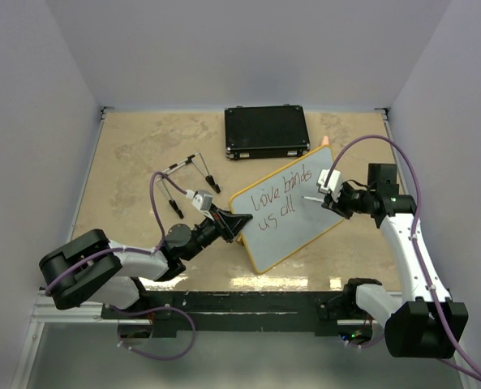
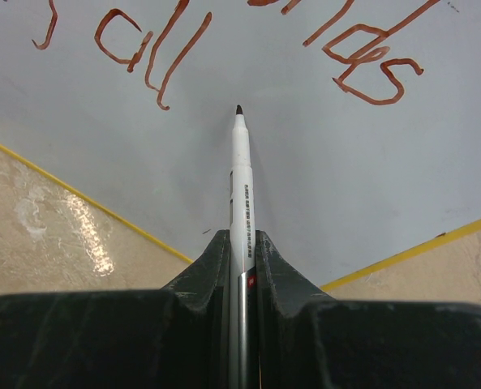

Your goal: Write a sentence on the whiteboard

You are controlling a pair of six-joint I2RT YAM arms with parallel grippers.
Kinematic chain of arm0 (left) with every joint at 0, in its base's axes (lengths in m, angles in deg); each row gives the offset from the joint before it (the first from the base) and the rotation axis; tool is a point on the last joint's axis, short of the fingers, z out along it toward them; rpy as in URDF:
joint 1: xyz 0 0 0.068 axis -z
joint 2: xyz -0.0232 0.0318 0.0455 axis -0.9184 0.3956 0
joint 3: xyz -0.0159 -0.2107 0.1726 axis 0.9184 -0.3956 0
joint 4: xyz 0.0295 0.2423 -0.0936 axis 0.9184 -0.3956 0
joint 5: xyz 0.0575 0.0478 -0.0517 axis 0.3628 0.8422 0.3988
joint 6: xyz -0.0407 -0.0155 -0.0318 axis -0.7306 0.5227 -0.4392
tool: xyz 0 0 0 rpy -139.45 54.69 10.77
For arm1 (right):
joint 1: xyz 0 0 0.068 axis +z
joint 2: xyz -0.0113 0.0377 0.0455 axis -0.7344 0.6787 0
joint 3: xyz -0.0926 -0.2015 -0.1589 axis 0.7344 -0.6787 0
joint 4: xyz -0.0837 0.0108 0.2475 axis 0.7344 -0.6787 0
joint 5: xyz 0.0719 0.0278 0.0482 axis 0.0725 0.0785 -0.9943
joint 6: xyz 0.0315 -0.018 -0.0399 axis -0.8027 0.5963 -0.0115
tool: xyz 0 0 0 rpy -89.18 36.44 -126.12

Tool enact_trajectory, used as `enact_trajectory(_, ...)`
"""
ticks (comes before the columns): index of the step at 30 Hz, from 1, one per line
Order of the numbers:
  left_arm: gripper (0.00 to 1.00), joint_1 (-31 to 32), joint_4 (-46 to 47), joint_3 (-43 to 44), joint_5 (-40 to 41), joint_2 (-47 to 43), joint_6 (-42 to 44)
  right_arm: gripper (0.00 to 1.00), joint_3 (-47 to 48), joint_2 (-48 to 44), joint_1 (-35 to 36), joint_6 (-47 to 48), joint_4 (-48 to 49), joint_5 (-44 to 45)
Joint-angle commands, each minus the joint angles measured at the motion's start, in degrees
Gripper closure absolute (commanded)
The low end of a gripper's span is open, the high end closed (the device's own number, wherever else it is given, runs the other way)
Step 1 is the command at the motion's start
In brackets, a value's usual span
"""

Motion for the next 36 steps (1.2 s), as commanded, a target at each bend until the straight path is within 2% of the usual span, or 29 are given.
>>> enact_trajectory(1, 1.00, 0.52, -3.28, 0.92, -1.42, 1.17, 3.81, 1.00, -0.21, -0.49, 0.22, 0.56, 0.32, -0.44)
enact_trajectory(32, 1.00, 0.52, -2.84, 1.10, -1.77, 1.61, 3.73, 1.00, -1.35, 0.04, 1.71, -4.62, 6.20, 2.64)
enact_trajectory(36, 1.00, 0.60, -2.75, 1.01, -1.77, 1.70, 3.73, 1.00, -1.35, -0.23, 3.82, -4.44, 5.76, 2.28)
